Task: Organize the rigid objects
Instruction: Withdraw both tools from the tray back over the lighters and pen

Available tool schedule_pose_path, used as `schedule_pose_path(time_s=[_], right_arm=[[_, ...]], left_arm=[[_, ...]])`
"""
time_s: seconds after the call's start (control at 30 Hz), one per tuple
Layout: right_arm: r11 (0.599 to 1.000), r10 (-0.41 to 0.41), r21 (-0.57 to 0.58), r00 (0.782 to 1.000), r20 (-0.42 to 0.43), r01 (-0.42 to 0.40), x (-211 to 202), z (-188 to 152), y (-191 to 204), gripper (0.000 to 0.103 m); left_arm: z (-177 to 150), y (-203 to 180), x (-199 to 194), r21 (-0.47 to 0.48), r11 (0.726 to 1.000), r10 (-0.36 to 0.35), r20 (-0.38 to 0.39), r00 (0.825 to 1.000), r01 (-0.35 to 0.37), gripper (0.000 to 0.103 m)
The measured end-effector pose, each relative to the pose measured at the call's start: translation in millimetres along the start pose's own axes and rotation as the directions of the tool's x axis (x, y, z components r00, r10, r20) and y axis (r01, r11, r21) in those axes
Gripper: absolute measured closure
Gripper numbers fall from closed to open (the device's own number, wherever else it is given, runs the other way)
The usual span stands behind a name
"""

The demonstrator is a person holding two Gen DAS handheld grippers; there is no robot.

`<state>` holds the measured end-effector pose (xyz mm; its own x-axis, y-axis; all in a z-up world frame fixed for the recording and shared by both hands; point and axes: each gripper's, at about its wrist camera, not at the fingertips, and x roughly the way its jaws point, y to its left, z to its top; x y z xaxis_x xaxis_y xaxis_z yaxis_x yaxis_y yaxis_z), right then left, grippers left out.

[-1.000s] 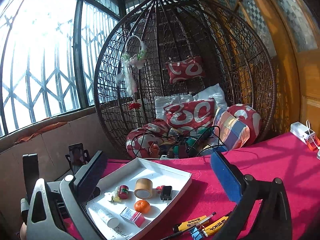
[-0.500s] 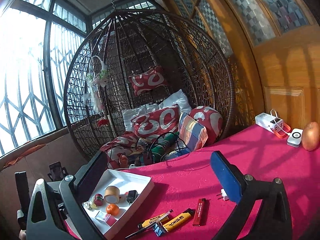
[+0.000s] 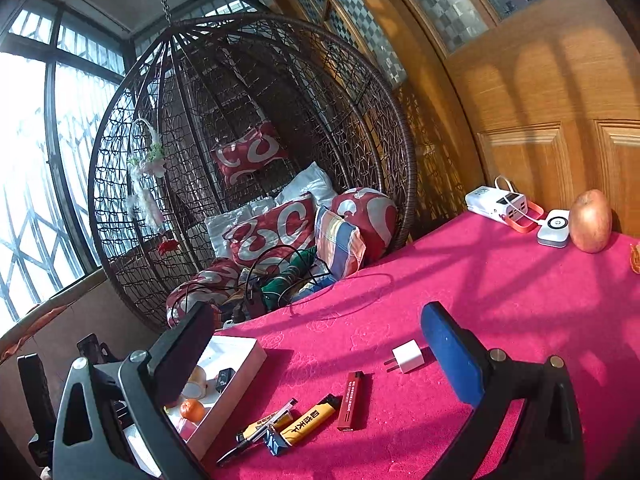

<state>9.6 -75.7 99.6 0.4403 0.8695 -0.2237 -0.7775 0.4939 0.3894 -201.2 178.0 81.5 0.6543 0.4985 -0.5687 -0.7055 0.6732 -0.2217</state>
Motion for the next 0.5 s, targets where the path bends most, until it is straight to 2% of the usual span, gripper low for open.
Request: schedule_pose_path(time_s=[0.17, 0.27, 0.33, 0.5], right_arm=[[0.999, 0.002, 0.048, 0.999, 0.033, -0.004, -5.2, -3.4, -15.0, 0.0], [0.998, -0.004, 0.061, 0.999, 0.046, 0.001, -6.5, -5.0, -21.9, 0.0], [0.998, -0.013, 0.056, 0.999, 0.045, 0.011, -7.2, -4.8, -25.0, 0.0], [0.998, -0.02, 0.052, 0.999, 0.037, 0.018, -8.8, -5.6, -35.1, 0.0]], left_arm=[[-6.4, -25.7, 14.5, 0.111, 0.991, -0.062, -0.072, 0.995, 0.07, 0.008], [-12.5, -50.1, 30.8, 0.203, 0.969, -0.111, -0.132, 0.985, 0.137, 0.008], [-17.8, -65.1, 43.7, 0.259, 0.952, -0.117, -0.178, 0.977, 0.161, 0.008], [-29.5, -86.9, 74.0, 0.272, 0.938, -0.137, -0.277, 0.951, 0.214, 0.008]])
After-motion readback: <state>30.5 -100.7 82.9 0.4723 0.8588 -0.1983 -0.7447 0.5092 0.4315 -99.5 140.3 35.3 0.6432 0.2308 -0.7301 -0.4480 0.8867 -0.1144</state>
